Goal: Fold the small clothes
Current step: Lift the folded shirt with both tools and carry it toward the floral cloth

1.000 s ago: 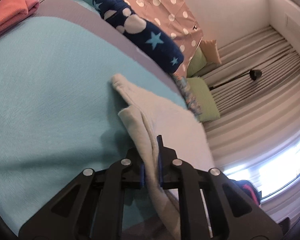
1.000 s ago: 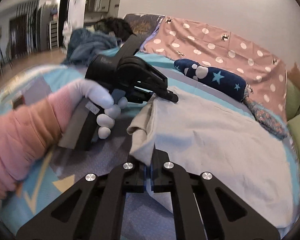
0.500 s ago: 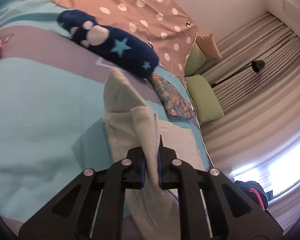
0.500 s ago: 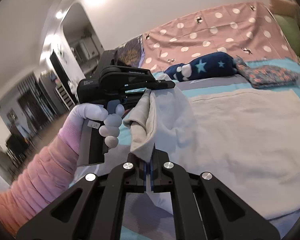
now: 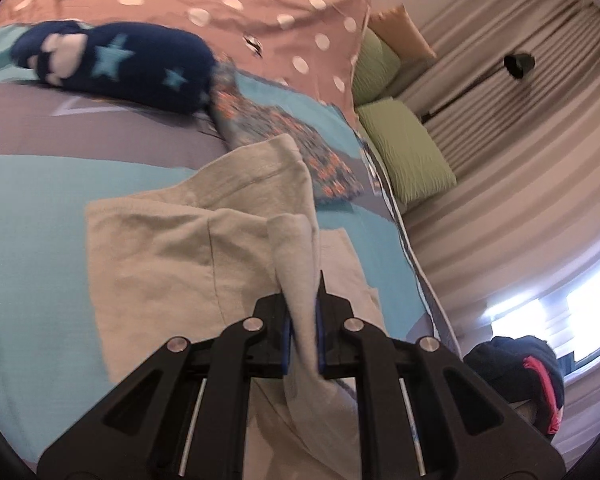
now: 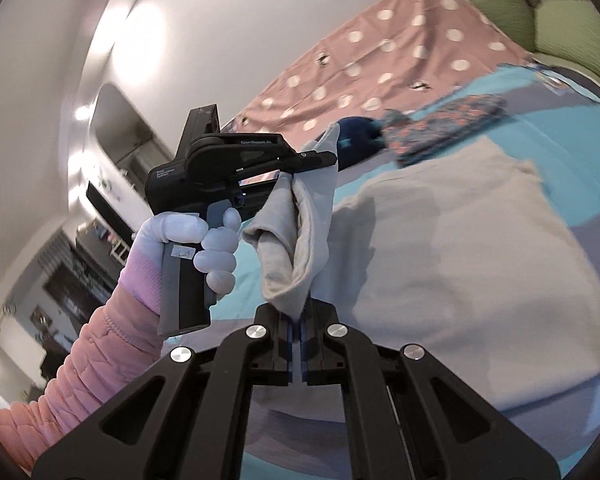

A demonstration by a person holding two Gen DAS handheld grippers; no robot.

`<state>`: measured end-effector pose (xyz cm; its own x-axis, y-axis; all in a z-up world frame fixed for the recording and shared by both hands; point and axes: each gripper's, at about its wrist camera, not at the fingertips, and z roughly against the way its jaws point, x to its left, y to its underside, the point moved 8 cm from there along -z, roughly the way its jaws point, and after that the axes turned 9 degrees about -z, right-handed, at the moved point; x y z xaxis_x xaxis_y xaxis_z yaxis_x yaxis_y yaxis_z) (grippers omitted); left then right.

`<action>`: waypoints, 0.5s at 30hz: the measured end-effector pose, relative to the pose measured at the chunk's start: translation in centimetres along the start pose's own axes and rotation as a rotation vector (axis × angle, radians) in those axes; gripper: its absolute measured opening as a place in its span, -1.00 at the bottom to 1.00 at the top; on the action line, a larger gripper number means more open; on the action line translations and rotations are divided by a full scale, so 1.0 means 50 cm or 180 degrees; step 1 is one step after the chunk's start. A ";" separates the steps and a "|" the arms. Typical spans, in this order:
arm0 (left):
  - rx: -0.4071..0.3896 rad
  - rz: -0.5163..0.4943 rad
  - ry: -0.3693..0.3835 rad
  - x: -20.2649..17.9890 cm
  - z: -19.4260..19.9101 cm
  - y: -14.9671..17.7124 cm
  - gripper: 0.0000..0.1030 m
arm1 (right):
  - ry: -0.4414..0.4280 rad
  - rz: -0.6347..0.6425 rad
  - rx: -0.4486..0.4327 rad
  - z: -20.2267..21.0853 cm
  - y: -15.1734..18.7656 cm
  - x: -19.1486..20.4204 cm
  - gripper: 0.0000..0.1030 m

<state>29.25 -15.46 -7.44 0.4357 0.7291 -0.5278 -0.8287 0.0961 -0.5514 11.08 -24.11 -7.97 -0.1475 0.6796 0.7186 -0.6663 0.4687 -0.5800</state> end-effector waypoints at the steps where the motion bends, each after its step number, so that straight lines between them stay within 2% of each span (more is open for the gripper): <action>1: 0.0029 -0.0020 -0.0008 -0.010 -0.014 0.000 -0.82 | 0.0015 -0.0031 -0.0018 0.009 -0.004 -0.014 -0.96; 7: 0.0213 -0.0167 -0.0004 -0.095 -0.108 0.002 -0.82 | 0.0086 -0.0265 -0.0147 0.071 -0.018 -0.093 -0.95; 15: 0.0486 -0.0468 -0.0204 -0.180 -0.221 0.024 -0.82 | 0.0201 -0.0517 -0.0221 0.122 -0.022 -0.180 -0.95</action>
<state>28.19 -29.39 -10.48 0.5366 0.7409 -0.4040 -0.8035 0.3025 -0.5127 8.67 -34.21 -11.46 0.0056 0.6248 0.7808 -0.6252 0.6115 -0.4850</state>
